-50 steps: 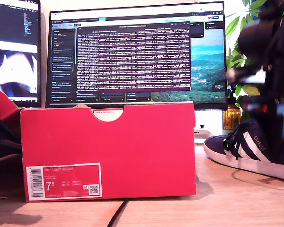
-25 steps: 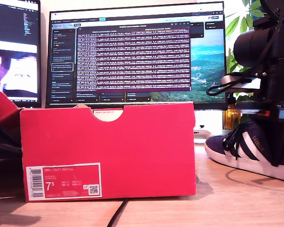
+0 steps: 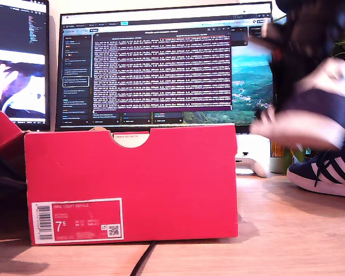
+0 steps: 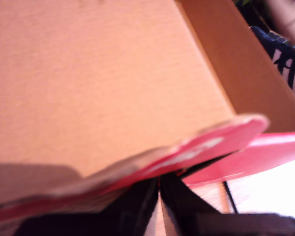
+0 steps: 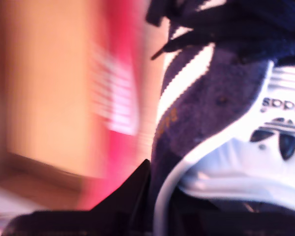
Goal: Pack the blue shoes by picking the first shoe and placing it inside the red shoebox, left side, then picking and rotating the second shoe and placing it in the shoebox
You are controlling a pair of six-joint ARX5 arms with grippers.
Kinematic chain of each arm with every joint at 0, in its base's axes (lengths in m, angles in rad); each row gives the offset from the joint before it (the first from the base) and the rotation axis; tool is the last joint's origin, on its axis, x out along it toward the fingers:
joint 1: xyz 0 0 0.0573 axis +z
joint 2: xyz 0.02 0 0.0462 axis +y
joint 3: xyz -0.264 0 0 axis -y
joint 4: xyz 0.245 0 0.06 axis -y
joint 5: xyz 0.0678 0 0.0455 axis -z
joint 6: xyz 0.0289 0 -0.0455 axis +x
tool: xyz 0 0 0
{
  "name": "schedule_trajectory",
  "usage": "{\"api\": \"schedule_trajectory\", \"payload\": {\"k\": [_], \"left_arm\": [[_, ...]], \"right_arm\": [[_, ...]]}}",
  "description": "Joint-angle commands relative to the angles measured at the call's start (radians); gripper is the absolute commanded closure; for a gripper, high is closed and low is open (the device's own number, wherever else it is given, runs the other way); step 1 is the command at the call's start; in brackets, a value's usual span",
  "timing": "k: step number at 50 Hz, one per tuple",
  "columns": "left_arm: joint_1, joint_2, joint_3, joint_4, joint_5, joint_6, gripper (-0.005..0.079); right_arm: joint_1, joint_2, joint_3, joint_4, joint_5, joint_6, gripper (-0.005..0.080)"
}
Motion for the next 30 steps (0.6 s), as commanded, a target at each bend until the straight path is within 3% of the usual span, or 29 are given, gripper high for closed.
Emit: {"api": "schedule_trajectory", "payload": {"k": [1, 7, 20, 30], "left_arm": [[-0.004, 0.003, -0.022, 0.005, -0.004, 0.013, 0.0762], [-0.004, 0.003, -0.022, 0.005, -0.016, 0.012, 0.0762], [-0.004, 0.003, -0.022, 0.006, -0.016, 0.019, 0.0762], [-0.004, 0.003, -0.022, 0.01, -0.016, 0.02, 0.0762]], "right_arm": [[0.035, -0.047, 0.048, 0.063, -0.05, 0.052, 0.0763], [0.095, -0.046, 0.048, 0.159, -0.112, 0.166, 0.0763], [0.252, -0.021, 0.048, 0.383, -0.104, 0.343, 0.0763], [0.323, 0.065, 0.048, 0.523, -0.095, 0.441, 0.0763]]}}
